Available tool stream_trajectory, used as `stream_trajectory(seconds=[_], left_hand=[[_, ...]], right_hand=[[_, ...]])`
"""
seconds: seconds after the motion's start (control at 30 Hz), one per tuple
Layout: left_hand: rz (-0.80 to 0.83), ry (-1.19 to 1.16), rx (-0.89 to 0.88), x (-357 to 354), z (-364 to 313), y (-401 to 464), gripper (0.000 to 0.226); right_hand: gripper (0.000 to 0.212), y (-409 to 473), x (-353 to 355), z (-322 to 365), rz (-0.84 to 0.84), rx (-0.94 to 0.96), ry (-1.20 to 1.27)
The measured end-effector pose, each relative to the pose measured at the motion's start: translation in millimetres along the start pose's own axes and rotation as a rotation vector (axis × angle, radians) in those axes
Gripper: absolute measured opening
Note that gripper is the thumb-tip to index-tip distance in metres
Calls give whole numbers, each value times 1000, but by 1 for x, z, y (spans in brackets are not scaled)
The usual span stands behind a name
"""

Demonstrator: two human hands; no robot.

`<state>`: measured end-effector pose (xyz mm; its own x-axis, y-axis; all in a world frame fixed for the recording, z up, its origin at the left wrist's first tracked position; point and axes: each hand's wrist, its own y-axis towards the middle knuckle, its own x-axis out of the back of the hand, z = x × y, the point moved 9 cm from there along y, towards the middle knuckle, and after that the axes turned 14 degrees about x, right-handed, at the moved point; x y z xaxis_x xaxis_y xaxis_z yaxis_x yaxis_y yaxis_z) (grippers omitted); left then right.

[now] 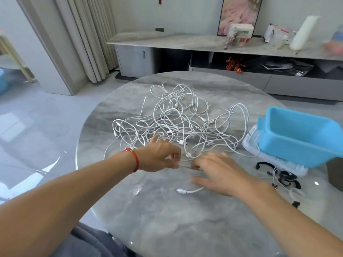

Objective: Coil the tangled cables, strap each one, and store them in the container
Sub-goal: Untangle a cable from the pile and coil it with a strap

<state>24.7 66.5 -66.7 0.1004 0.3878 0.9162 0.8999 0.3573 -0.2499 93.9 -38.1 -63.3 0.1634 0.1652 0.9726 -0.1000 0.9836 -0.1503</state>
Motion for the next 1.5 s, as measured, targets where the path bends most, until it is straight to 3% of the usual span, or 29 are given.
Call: stream_trajectory(seconds=[0.13, 0.2, 0.4, 0.5, 0.6, 0.7, 0.8, 0.9, 1.0, 1.07, 1.13, 1.23, 1.3, 1.37, 1.5], left_hand=[[-12, -322, -11, 12, -2, -3, 12], [-51, -374, 21, 16, 1, -3, 12], [-158, -399, 86, 26, 6, -3, 5], [-217, -404, 53, 31, 2, -7, 27], [-260, -272, -4, 32, -5, -9, 36], [-258, -240, 28, 30, 2, -6, 27], [-278, -323, -1, 37, 5, -6, 26], [-318, -57, -33, 33, -3, -4, 37], [-414, 221, -19, 22, -1, 0, 29], [-482, 264, -20, 26, -1, 0, 25], [-543, 263, -37, 32, -6, -2, 22], [-628, 248, -67, 41, -14, -6, 18], [-636, 265, -74, 42, -18, -5, 16], [-637, 264, -67, 39, -17, -6, 17], [-572, 113, -28, 43, 2, -4, 19]], right_hand=[[23, 4, 13, 7, -213, 4, 81], [23, 6, 13, 6, -235, -5, 80], [45, 17, -12, 21, -2, 19, -107], [26, 23, -22, 38, -28, 86, -118], [22, 23, -2, 29, -138, 59, 116], [20, 7, 38, 5, -391, 51, 376], [26, -15, 57, -15, -597, 54, 922], [28, -17, 61, -4, -651, 174, 1435], [32, -17, 68, 4, -714, 252, 1734], [37, -19, 73, -6, -789, 139, 1688], [39, -24, 66, -21, -752, -89, 1316], [32, -17, 46, -24, -502, -276, 674], [24, -4, 27, -10, -325, -245, 479], [24, 5, 20, 3, -275, -141, 520], [13, -3, 47, 17, -308, 140, 889]])
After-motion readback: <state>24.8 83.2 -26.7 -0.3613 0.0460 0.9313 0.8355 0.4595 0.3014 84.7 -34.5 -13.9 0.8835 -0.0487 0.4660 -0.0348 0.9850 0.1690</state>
